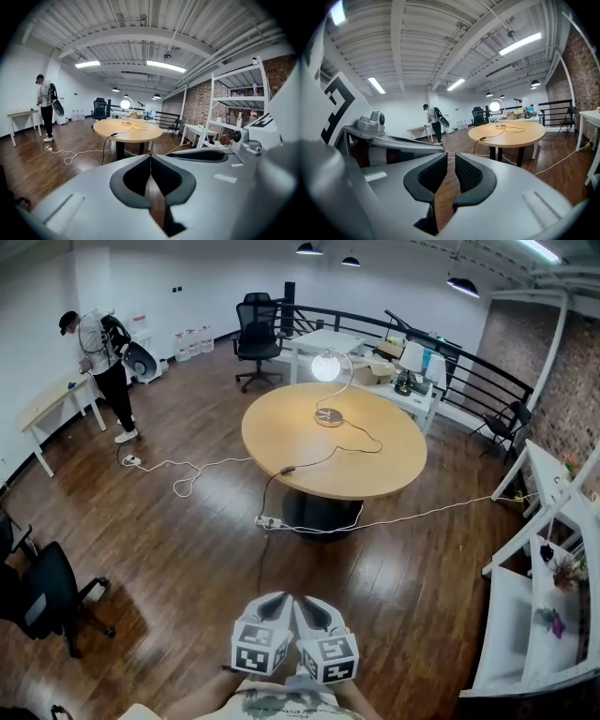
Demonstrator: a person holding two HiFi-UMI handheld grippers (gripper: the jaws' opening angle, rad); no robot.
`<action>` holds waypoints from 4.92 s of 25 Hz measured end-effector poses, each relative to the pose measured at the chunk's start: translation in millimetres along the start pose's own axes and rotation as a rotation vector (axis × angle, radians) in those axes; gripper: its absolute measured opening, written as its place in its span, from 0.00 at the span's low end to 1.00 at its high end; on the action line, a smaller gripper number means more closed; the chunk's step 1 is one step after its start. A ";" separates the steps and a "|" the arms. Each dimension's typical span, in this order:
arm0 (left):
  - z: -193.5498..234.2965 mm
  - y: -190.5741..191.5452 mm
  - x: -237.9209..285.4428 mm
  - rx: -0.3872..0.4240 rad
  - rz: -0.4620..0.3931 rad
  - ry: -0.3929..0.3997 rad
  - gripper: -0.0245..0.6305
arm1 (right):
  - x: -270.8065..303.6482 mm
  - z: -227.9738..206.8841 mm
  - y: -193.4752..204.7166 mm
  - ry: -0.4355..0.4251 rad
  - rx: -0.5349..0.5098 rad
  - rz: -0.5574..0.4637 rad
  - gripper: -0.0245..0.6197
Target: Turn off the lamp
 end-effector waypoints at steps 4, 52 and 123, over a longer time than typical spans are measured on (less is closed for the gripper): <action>-7.8 -18.3 34.7 -0.009 0.004 -0.018 0.04 | 10.5 -35.8 -16.3 -0.018 -0.012 -0.004 0.11; 207.0 -139.1 348.3 -0.163 0.056 0.027 0.04 | 338.9 -217.7 -136.6 0.034 0.024 0.080 0.12; 271.4 -112.4 497.8 -0.172 0.231 0.048 0.04 | 488.8 -351.2 -42.6 0.206 0.063 0.365 0.04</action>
Point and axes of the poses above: the fingertips, and each gripper's own axes: x forward along the fingers, z to its left, y out of its underside, the point moved 5 cm from there along -x, backward along the fingers, and after that the axes turned 9 degrees about -y, right-handed, at the moved point
